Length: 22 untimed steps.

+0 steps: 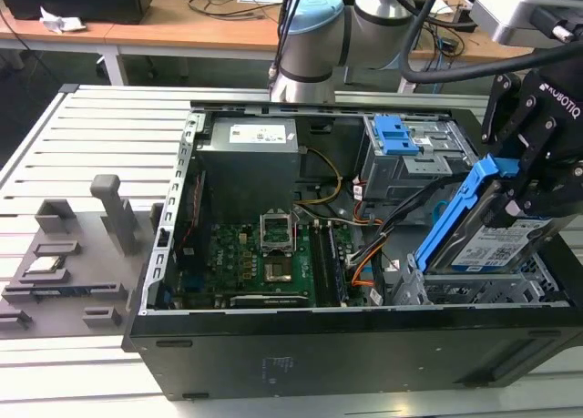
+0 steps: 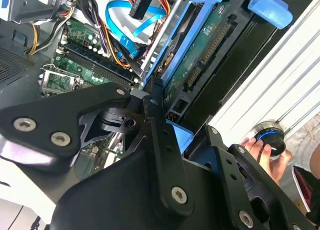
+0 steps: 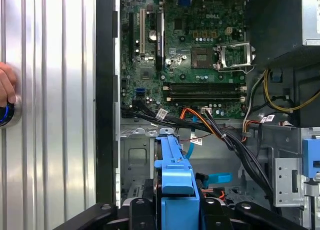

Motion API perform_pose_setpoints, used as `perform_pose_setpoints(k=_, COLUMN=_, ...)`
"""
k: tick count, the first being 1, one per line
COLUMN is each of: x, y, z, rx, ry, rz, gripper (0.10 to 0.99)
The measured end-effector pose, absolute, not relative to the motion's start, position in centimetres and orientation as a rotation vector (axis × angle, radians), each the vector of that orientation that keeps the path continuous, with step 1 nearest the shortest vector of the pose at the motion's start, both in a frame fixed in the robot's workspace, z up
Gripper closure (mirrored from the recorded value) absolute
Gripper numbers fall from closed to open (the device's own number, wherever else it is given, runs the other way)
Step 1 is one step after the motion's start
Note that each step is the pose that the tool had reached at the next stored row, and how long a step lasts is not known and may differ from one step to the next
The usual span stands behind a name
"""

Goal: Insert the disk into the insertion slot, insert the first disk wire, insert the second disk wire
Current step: 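Insert the disk into the insertion slot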

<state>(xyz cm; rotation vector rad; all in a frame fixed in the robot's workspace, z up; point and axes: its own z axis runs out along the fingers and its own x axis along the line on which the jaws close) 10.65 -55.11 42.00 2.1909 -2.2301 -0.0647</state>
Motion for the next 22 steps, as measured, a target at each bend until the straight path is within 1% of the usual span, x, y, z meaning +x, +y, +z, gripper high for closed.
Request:
perform_pose_setpoints(k=12, x=10.7, y=-55.1, z=41.2, rx=2.191, ry=-2.230, rz=-0.065, gripper=0.722)
perform_pose_setpoints(k=22, x=10.7, y=-55.1, z=39.7, rx=2.191, ry=-2.230, rz=-0.065, gripper=0.722)
